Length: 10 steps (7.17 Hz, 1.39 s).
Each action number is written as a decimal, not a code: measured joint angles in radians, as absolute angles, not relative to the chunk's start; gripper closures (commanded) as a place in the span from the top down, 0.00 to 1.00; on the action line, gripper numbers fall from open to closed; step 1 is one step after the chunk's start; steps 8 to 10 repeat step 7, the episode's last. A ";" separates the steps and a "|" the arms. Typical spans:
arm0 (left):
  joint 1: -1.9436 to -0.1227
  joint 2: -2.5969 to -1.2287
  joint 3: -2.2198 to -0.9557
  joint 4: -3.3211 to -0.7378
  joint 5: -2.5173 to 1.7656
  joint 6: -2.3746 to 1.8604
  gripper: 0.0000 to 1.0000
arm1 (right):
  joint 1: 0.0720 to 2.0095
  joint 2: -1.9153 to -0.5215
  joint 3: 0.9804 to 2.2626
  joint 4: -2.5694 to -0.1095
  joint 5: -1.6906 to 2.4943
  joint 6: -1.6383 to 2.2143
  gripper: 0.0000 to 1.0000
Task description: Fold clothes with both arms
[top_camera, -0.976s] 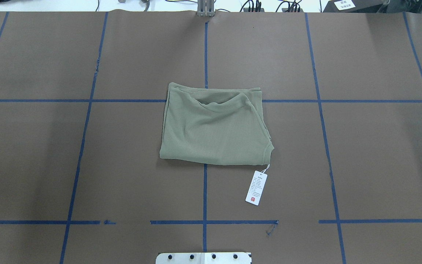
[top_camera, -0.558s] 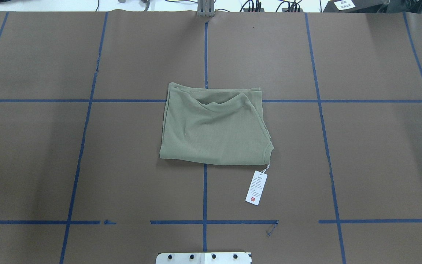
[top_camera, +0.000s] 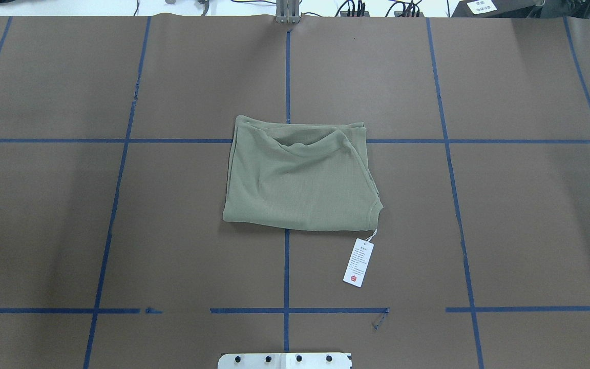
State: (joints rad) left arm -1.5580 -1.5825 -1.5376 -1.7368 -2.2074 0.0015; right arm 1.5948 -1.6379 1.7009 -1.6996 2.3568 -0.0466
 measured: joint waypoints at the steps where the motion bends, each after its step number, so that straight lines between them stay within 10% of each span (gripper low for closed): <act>1: -1.558 -1.583 -1.538 -1.736 -2.207 0.002 1.00 | 1.593 -1.624 1.688 -1.700 2.354 -0.046 1.00; 10: -1.558 -1.583 -1.538 -1.737 -2.207 0.003 1.00 | 1.588 -1.593 1.660 -1.700 2.361 -0.046 1.00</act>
